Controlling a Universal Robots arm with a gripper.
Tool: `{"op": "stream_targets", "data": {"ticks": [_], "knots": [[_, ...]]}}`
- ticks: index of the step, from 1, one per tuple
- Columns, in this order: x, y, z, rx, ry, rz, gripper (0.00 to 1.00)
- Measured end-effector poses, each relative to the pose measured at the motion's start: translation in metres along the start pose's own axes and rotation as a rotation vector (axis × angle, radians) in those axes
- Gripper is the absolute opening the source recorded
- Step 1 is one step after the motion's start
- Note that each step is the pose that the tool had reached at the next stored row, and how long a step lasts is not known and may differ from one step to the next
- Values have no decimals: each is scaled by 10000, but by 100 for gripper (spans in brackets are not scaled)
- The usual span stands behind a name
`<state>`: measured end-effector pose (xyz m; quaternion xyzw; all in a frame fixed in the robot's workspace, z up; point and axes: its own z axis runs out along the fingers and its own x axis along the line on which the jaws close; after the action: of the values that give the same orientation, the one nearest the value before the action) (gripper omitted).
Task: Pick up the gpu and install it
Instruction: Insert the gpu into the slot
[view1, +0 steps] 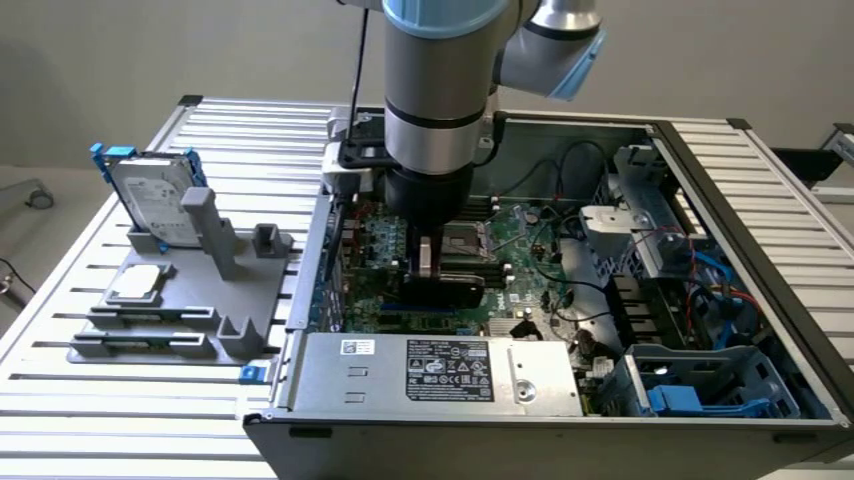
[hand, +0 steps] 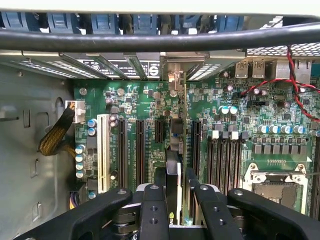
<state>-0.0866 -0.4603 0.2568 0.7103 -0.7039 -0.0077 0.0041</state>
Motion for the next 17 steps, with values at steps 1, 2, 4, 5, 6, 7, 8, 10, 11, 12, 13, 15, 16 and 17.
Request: {"op": "stream_targets", "data": {"ticks": [1, 2, 4, 5, 6, 7, 8, 10, 11, 12, 13, 15, 16, 17], "knots": [[0, 0, 2, -1, -6, 0, 26], [0, 0, 3, -1, -18, 0, 26], [0, 1, 4, 0, -50, -1, 26], [0, 2, 5, 1, -65, -1, 26], [0, 3, 5, 1, -74, -3, 26], [0, 4, 6, 0, -81, -3, 26], [0, 7, 7, 0, -87, -2, 26], [0, 13, 10, -3, -91, -3, 26], [0, 16, 11, -7, -91, -4, 26], [0, 19, 12, -12, -90, -5, 26], [1, 21, 13, -18, -88, -5, 26], [0, 24, 18, -26, -88, -1, 26], [0, 25, 22, -28, -90, 0, 26], [0, 25, 25, -28, -91, -1, 26]]}}
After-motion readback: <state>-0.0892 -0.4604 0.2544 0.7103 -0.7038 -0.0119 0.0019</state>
